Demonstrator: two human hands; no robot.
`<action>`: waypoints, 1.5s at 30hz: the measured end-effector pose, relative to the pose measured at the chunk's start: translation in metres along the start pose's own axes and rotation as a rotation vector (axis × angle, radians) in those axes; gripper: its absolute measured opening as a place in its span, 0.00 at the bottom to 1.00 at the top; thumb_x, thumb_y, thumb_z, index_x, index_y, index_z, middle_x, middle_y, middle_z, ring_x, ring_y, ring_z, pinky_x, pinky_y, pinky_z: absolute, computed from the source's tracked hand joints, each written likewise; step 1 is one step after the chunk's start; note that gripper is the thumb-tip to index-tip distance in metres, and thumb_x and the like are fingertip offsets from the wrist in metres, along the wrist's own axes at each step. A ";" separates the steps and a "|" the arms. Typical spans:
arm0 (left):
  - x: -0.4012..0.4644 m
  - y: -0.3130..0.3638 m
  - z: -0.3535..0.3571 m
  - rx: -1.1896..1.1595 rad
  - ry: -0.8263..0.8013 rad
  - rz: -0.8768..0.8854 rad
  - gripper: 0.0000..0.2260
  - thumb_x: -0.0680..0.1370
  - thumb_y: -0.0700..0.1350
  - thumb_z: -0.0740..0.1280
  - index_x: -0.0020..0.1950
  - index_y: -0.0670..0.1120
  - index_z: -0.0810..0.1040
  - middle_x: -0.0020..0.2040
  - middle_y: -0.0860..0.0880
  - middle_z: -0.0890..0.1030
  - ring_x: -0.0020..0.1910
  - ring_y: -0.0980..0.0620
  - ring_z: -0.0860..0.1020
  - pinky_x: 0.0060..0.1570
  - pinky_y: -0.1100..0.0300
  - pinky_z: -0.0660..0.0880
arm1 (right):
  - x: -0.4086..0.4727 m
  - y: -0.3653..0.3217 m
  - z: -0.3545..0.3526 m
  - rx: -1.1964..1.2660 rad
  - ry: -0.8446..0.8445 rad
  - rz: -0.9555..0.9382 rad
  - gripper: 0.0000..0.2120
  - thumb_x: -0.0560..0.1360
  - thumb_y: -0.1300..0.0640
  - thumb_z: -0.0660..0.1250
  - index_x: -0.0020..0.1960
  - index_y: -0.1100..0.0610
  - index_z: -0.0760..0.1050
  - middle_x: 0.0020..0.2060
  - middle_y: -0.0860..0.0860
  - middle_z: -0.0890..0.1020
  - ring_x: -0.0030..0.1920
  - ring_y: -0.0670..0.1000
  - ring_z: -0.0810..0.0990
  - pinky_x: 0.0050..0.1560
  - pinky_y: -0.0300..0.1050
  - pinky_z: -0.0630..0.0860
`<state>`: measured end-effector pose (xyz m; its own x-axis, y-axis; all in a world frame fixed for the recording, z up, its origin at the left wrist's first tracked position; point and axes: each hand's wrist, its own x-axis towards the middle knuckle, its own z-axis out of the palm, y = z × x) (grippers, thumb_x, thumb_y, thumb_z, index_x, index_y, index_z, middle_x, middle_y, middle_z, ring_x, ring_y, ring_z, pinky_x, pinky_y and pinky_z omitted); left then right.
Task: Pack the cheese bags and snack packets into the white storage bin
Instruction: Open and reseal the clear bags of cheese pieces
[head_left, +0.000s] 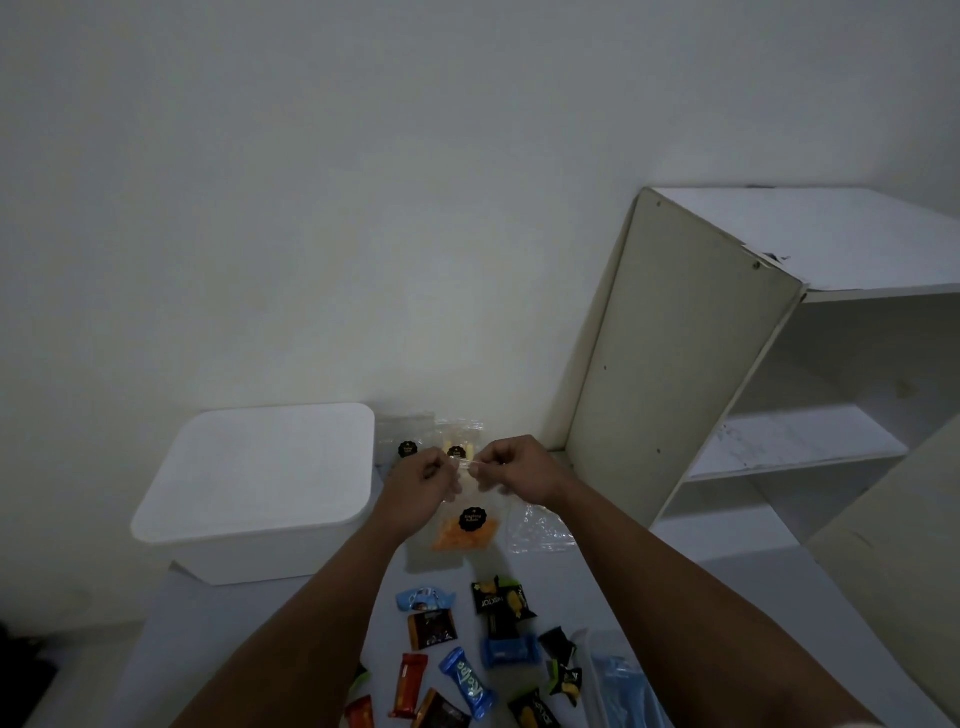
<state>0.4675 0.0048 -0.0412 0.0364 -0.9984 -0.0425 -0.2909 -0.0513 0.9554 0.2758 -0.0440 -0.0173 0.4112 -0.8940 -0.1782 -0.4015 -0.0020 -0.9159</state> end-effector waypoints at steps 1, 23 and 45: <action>0.000 0.003 0.000 0.010 -0.016 0.012 0.10 0.83 0.42 0.63 0.44 0.42 0.79 0.38 0.44 0.85 0.36 0.51 0.81 0.46 0.53 0.80 | 0.000 -0.001 -0.001 -0.014 -0.003 -0.005 0.09 0.76 0.56 0.74 0.50 0.63 0.83 0.43 0.61 0.86 0.38 0.45 0.83 0.38 0.38 0.77; 0.003 0.009 0.000 0.139 -0.083 0.055 0.11 0.84 0.41 0.62 0.43 0.47 0.78 0.40 0.44 0.85 0.36 0.55 0.80 0.42 0.62 0.77 | 0.006 0.005 -0.002 -0.117 -0.009 -0.067 0.06 0.76 0.58 0.73 0.43 0.61 0.82 0.41 0.61 0.85 0.38 0.50 0.85 0.43 0.41 0.81; 0.003 0.004 0.004 0.040 -0.023 0.006 0.08 0.83 0.39 0.63 0.44 0.43 0.76 0.44 0.37 0.83 0.36 0.57 0.82 0.41 0.62 0.77 | -0.001 0.020 -0.005 -0.041 0.067 -0.025 0.10 0.75 0.58 0.75 0.45 0.66 0.83 0.42 0.60 0.86 0.32 0.42 0.78 0.35 0.33 0.73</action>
<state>0.4629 0.0011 -0.0382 0.0130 -0.9990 -0.0437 -0.3288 -0.0456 0.9433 0.2631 -0.0458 -0.0337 0.3662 -0.9214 -0.1299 -0.4255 -0.0416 -0.9040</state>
